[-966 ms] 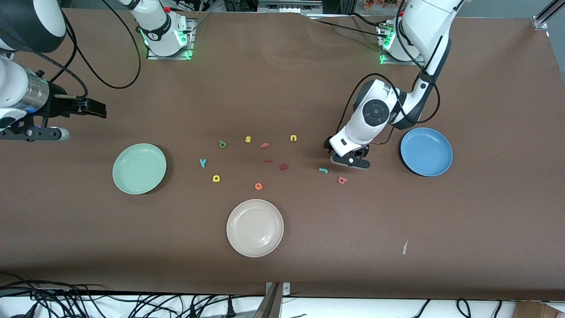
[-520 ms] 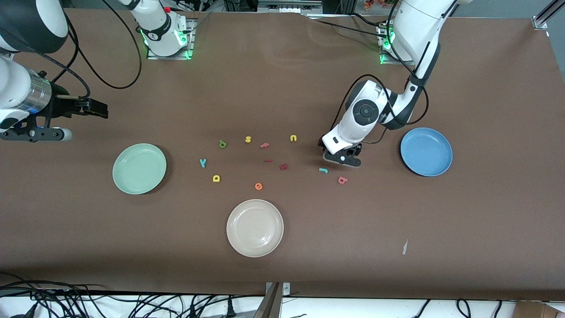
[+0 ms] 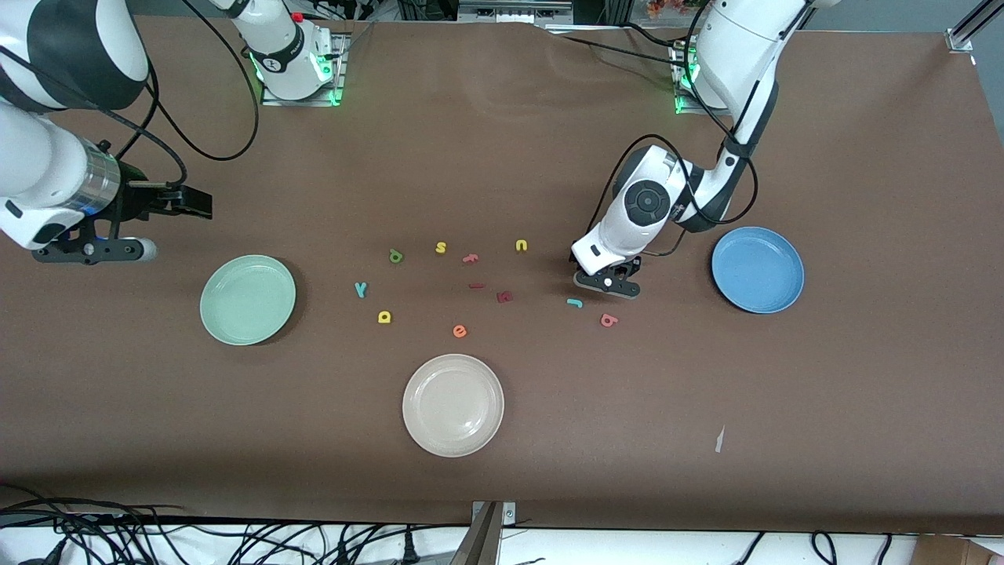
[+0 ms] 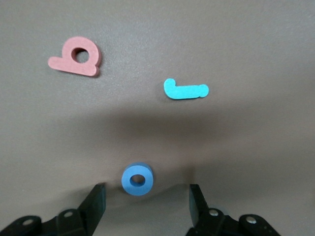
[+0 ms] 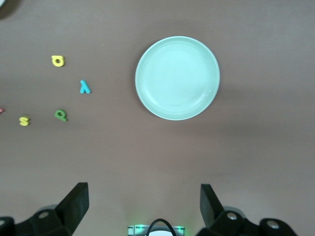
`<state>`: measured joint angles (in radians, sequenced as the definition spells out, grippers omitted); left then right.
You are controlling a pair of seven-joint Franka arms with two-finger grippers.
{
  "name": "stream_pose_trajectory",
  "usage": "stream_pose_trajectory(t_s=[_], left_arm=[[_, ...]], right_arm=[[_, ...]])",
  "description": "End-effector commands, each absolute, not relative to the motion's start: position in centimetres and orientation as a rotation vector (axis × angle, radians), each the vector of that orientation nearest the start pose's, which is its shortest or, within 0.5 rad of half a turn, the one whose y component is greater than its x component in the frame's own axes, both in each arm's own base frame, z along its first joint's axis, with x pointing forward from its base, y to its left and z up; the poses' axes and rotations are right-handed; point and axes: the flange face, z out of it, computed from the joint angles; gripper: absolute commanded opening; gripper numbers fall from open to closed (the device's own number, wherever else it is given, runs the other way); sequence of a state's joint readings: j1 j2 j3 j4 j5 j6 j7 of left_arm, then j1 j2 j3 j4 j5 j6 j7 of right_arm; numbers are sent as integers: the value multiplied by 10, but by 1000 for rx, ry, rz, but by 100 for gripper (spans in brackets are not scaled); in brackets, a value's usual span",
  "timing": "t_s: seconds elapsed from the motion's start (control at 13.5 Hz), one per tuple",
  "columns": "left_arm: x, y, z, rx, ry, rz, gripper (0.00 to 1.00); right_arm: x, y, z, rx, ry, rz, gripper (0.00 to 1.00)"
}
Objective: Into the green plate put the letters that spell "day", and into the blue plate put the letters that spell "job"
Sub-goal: 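Reach to the blue o and grasp it with the left gripper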
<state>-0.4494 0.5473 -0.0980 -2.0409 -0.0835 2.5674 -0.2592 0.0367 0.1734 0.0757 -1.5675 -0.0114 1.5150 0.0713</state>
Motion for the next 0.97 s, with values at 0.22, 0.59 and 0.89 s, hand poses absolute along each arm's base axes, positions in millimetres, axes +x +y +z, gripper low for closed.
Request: stream_pose_trajectory(t_s=[0.22, 0.59, 0.89], left_arm=[[514, -304, 163, -3208, 299, 81, 76], [521, -304, 168, -3215, 300, 45, 46], [521, -303, 168, -3213, 302, 44, 34]], right_arm=[[586, 109, 493, -3113, 27, 322, 100], [572, 162, 436, -3131, 153, 266, 100], [565, 180, 422, -3137, 210, 258, 100]])
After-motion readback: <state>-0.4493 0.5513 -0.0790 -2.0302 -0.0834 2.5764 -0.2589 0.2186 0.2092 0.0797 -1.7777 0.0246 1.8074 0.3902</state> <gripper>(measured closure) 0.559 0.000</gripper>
